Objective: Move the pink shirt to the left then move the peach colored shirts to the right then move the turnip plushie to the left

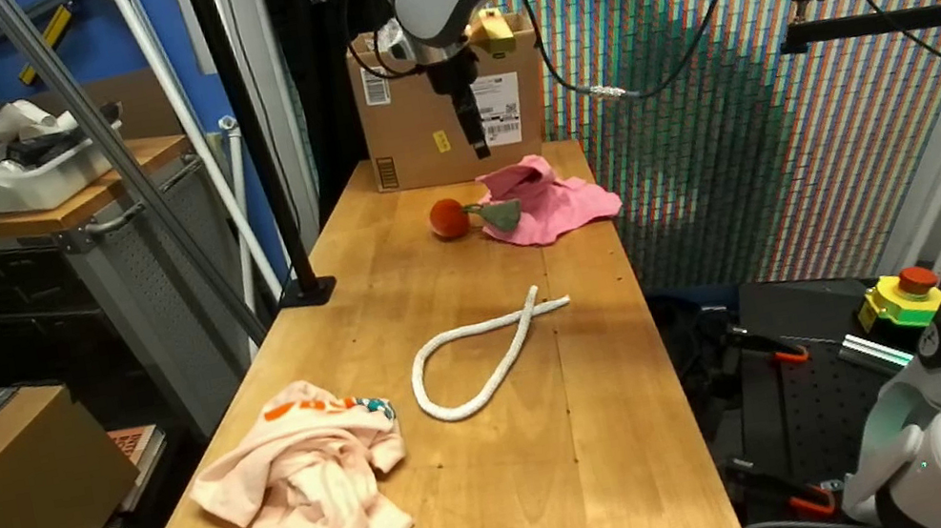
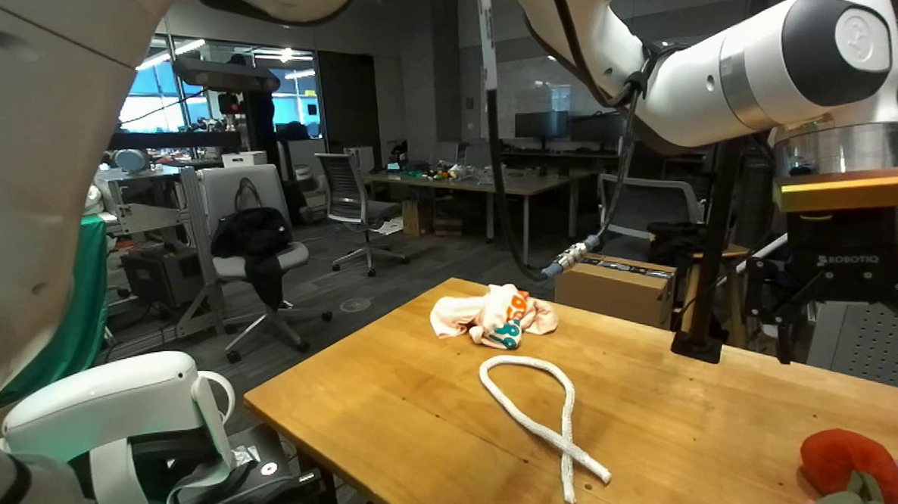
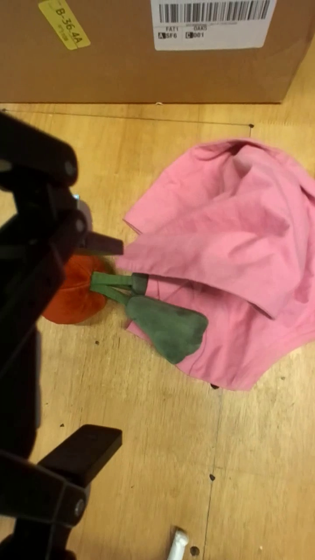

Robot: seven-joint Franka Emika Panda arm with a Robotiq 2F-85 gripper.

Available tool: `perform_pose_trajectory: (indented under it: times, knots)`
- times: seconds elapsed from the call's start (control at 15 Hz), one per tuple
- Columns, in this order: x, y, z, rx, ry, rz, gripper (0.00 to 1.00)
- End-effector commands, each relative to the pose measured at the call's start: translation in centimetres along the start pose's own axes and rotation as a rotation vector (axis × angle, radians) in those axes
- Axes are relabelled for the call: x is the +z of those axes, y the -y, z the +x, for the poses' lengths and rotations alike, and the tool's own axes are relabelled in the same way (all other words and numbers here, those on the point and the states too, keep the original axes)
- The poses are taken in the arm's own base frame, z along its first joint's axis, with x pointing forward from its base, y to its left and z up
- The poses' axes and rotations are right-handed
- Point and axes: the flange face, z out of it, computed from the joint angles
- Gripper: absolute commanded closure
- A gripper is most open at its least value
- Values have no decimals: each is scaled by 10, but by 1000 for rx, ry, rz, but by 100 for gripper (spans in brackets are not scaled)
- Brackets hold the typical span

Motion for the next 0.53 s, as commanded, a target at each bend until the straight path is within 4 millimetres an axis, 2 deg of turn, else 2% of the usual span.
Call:
perform_pose_trajectory:
  times: [0.0,0.47]
  knots:
    - [-1,-23,11,-53,-42,22,0]
    - [8,-48,17,-86,-156,100,0]
